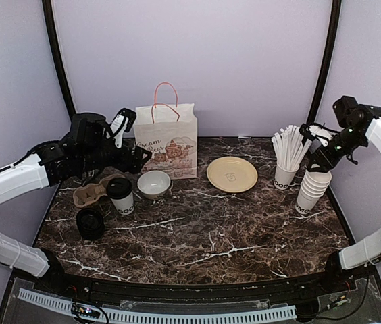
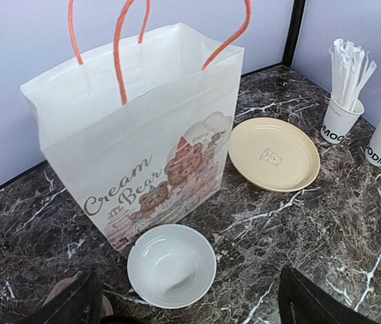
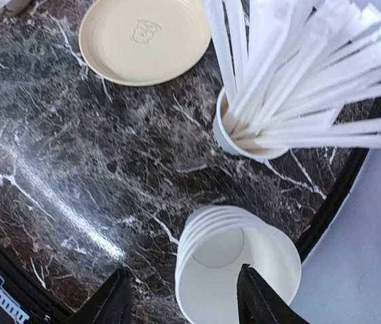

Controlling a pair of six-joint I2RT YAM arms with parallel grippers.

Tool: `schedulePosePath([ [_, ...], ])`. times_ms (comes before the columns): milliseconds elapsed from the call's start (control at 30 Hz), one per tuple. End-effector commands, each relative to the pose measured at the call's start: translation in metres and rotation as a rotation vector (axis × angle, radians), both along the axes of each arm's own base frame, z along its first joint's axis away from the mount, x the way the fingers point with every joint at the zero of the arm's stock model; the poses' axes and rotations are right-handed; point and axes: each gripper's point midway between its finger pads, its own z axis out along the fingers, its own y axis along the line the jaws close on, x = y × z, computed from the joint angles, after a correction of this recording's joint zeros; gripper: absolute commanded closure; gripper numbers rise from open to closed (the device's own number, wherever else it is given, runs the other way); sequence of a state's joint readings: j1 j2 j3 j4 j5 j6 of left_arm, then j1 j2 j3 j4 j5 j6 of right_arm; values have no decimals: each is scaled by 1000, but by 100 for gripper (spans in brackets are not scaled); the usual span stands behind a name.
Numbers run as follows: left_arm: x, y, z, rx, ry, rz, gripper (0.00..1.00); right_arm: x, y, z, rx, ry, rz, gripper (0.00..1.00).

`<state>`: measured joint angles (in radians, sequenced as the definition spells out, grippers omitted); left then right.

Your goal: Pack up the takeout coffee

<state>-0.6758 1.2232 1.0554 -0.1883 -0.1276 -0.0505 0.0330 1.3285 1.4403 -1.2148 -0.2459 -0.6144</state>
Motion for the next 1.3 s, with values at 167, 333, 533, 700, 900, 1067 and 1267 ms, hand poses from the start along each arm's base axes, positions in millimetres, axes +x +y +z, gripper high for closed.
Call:
schedulePosePath([
  [167, -8, -15, 1, -2, -28, -78, 8, -17, -26, -36, -128, 136, -14, 51],
  [333, -10, -14, -2, -3, -23, -81, 9, -13, -24, -43, -121, 162, -5, 57],
  [533, -11, -14, -7, 1, -11, -82, 9, -9, -24, -52, -123, 195, 6, 75],
  [700, -11, -14, -9, 9, -10, -79, 9, -8, -25, -52, -125, 195, 4, 89],
  [900, -9, -16, -13, 16, -4, -82, 9, -12, -28, -53, -145, 194, -3, 100],
  [1067, -9, -18, -16, 21, 3, -90, 9, -3, -42, -35, -219, 110, -40, 100],
  [1267, -8, -18, -15, 20, 1, -91, 9, 6, -55, -7, -287, 27, -75, 100],
])
